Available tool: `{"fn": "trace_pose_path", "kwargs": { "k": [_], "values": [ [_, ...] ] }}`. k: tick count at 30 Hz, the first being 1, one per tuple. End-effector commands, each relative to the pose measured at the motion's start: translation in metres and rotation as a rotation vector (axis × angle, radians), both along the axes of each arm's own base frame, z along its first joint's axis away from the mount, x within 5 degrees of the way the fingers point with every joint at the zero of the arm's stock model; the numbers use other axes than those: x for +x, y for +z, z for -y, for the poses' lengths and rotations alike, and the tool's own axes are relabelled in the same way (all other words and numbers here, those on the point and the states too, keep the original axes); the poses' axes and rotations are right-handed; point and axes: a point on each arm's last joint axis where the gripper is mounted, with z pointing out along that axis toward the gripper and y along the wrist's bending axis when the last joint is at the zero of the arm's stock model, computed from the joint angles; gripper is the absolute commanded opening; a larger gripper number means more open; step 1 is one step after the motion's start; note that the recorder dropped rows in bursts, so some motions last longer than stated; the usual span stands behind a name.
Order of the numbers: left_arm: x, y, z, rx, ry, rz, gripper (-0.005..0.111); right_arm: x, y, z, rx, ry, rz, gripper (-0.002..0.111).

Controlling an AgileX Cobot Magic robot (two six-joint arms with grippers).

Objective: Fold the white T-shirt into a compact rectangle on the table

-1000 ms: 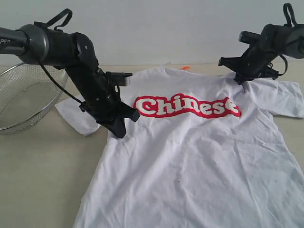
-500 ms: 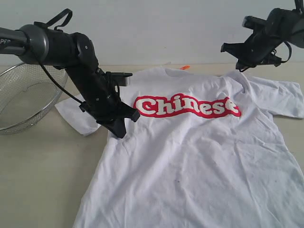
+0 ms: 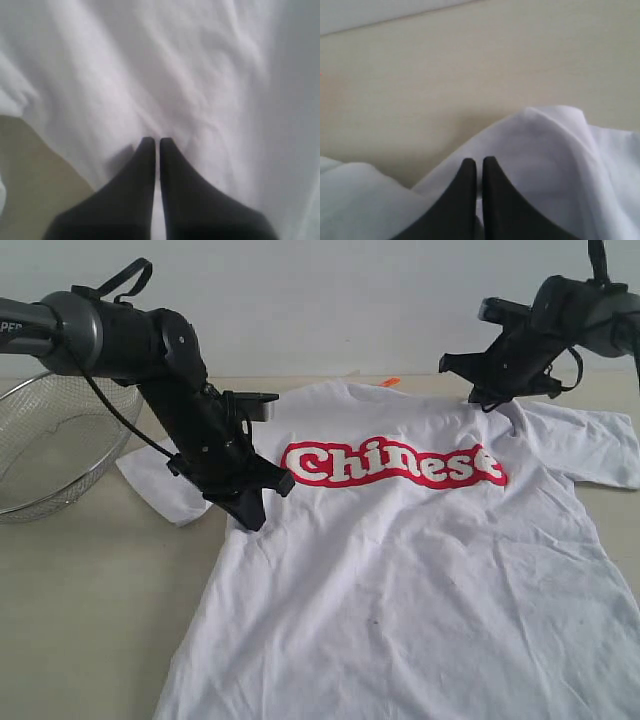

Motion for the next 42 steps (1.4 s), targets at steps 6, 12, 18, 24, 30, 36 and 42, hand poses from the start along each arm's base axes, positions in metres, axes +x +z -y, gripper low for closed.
{"fn": "trace_pose_path", "kwargs": {
  "k": [6,12,18,24,30,36,42],
  "values": [
    [0.001,0.001,-0.001,-0.004,0.006,-0.002,0.004,0.0,-0.01,0.01,-0.072,-0.01,-0.012,0.0],
    [0.001,0.001,-0.001,-0.004,0.006,-0.002,0.004,-0.001,-0.01,0.017,-0.171,0.008,-0.026,0.0],
    [0.001,0.001,-0.001,-0.004,0.006,-0.002,0.004,-0.001,-0.01,0.022,-0.261,0.045,-0.033,0.0],
    [0.001,0.001,-0.001,-0.004,0.006,-0.002,0.004,0.003,-0.007,0.022,-0.251,0.016,0.029,0.0],
    [0.001,0.001,-0.001,-0.005,0.008,0.002,0.004,0.006,-0.005,0.023,-0.247,0.0,0.072,0.0],
    [0.002,0.001,-0.001,-0.005,0.008,0.005,0.004,0.01,-0.002,0.023,-0.234,-0.027,0.126,0.0],
    [0.002,0.001,-0.001,-0.006,0.01,0.008,0.004,0.013,0.001,0.023,-0.223,-0.049,0.171,0.0]
  ]
}}
